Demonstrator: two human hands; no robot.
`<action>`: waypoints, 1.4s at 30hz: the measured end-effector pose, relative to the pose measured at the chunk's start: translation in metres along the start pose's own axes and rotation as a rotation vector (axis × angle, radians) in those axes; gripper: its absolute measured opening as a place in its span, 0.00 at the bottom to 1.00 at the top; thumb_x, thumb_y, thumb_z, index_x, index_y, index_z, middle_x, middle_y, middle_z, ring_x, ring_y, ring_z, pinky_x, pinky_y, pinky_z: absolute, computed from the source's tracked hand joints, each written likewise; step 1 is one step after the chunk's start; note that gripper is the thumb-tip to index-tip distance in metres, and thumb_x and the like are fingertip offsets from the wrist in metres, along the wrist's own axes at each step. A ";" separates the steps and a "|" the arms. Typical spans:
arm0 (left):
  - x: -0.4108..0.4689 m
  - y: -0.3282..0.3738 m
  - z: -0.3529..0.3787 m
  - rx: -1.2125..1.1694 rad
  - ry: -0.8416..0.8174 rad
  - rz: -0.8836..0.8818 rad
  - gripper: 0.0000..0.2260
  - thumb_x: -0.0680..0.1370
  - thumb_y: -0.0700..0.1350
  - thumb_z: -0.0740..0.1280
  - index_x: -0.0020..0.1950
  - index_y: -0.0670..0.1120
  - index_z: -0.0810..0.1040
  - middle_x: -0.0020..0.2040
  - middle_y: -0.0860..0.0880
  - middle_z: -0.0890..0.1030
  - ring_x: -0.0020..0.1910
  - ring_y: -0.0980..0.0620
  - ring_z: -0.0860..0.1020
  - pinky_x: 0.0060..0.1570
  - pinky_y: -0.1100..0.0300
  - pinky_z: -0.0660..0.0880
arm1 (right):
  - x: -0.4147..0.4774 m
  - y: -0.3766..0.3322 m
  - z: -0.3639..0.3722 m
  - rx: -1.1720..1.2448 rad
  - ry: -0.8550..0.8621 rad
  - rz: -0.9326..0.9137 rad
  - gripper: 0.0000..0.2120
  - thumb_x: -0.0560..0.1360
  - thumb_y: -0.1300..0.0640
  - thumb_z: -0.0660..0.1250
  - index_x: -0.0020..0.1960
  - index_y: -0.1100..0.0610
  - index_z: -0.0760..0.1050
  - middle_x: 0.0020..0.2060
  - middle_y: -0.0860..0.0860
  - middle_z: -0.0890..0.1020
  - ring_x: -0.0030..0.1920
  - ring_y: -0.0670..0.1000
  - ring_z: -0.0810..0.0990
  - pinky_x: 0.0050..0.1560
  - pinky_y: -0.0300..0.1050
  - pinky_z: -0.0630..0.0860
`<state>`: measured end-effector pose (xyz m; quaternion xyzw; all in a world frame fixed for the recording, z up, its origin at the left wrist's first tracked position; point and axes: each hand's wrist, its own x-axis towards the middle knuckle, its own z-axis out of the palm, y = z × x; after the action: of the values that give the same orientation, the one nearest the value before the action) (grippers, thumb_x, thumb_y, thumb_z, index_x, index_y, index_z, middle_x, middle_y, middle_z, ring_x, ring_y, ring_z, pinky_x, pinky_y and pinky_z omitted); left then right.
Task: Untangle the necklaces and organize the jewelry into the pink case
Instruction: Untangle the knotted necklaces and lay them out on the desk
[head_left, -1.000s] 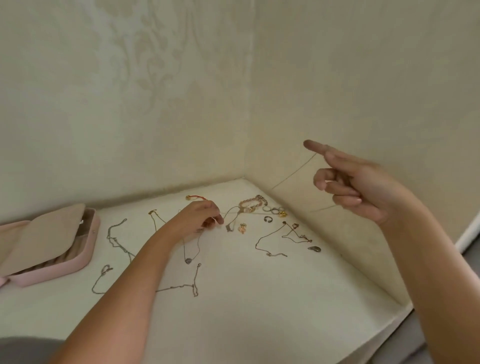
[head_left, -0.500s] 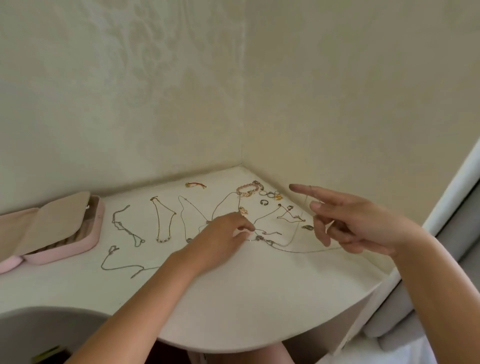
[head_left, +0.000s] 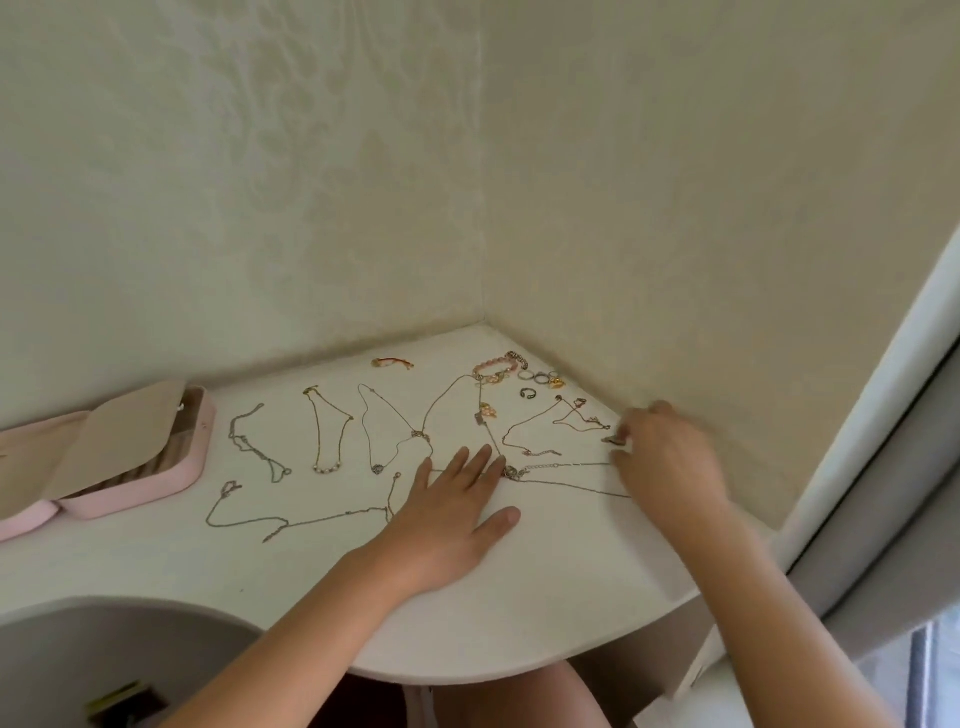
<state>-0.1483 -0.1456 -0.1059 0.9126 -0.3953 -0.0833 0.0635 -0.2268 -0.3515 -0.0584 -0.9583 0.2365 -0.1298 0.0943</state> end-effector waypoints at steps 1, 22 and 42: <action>0.000 0.000 0.000 0.009 0.002 -0.003 0.29 0.82 0.61 0.45 0.79 0.51 0.42 0.79 0.54 0.41 0.77 0.55 0.39 0.75 0.51 0.35 | 0.004 -0.012 0.004 0.105 -0.025 -0.111 0.09 0.76 0.59 0.65 0.56 0.55 0.77 0.54 0.52 0.76 0.54 0.53 0.76 0.49 0.43 0.71; 0.000 0.002 0.000 0.021 -0.012 -0.016 0.30 0.81 0.61 0.44 0.78 0.50 0.38 0.79 0.55 0.40 0.77 0.57 0.38 0.75 0.50 0.37 | 0.056 -0.054 0.023 0.399 -0.662 -0.357 0.06 0.69 0.56 0.75 0.41 0.51 0.78 0.31 0.45 0.76 0.33 0.44 0.73 0.39 0.36 0.69; -0.004 0.000 -0.003 -0.213 0.142 -0.093 0.27 0.80 0.59 0.56 0.77 0.53 0.56 0.77 0.56 0.57 0.77 0.55 0.52 0.75 0.53 0.45 | 0.021 -0.047 0.051 0.976 -0.201 -0.273 0.08 0.81 0.60 0.58 0.44 0.54 0.71 0.36 0.48 0.83 0.26 0.44 0.68 0.30 0.36 0.65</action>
<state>-0.1507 -0.1421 -0.1030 0.9216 -0.3359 -0.0630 0.1840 -0.1735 -0.3150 -0.0912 -0.8326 0.0108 -0.1436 0.5348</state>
